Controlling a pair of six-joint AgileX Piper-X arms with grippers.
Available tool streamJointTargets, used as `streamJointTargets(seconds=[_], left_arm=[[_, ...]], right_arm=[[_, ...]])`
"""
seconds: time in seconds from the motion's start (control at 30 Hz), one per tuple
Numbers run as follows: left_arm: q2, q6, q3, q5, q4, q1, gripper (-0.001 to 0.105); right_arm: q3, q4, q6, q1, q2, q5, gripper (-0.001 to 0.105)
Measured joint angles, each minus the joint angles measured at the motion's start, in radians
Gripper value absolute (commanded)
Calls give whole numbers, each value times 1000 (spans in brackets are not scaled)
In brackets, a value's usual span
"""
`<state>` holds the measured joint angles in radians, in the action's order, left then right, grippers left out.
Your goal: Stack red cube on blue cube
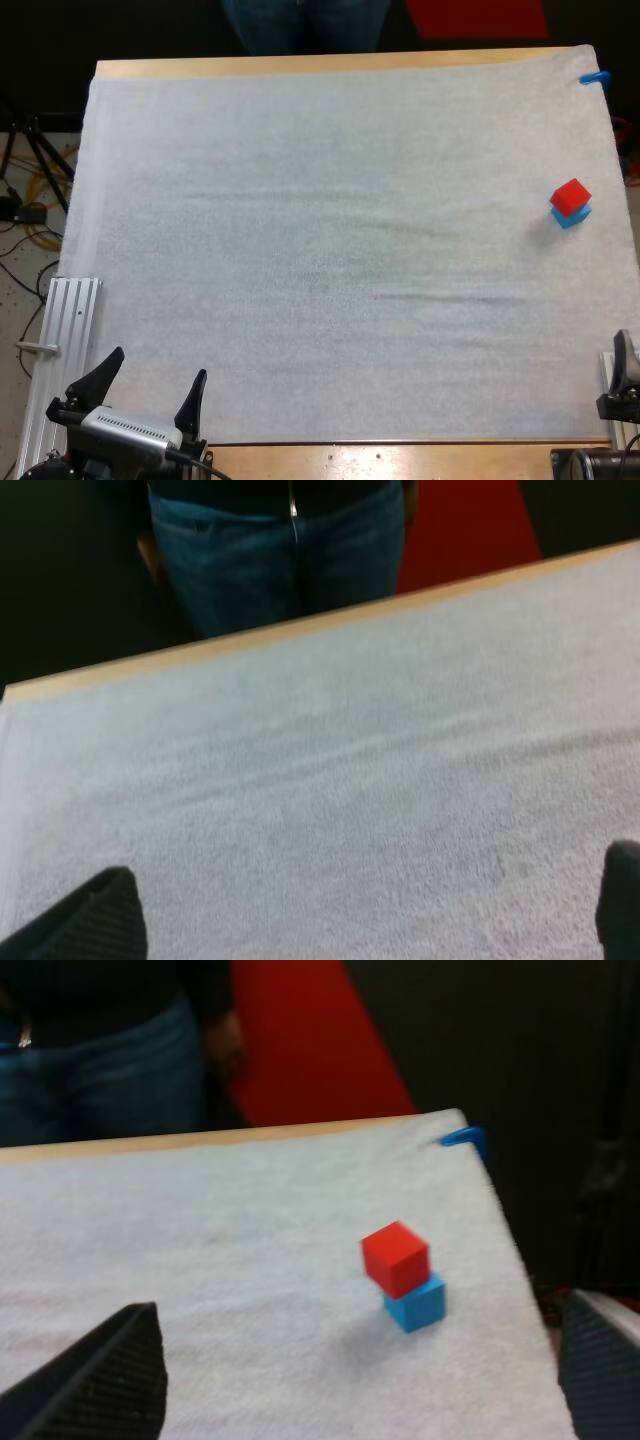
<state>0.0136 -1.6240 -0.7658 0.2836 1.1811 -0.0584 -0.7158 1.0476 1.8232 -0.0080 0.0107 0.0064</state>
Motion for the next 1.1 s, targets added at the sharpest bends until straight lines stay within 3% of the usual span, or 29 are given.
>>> streamJointTargets(seconds=[0.23,0.7,1.1], left_arm=[[0,9,5,5,-9,0,87],[0,8,209,5,-170,0,87],[-2,8,280,5,-204,0,87]], right_arm=[[35,-18,8,0,1,-13,78],[185,-110,8,0,1,-25,78],[210,-50,8,0,1,-24,78]])
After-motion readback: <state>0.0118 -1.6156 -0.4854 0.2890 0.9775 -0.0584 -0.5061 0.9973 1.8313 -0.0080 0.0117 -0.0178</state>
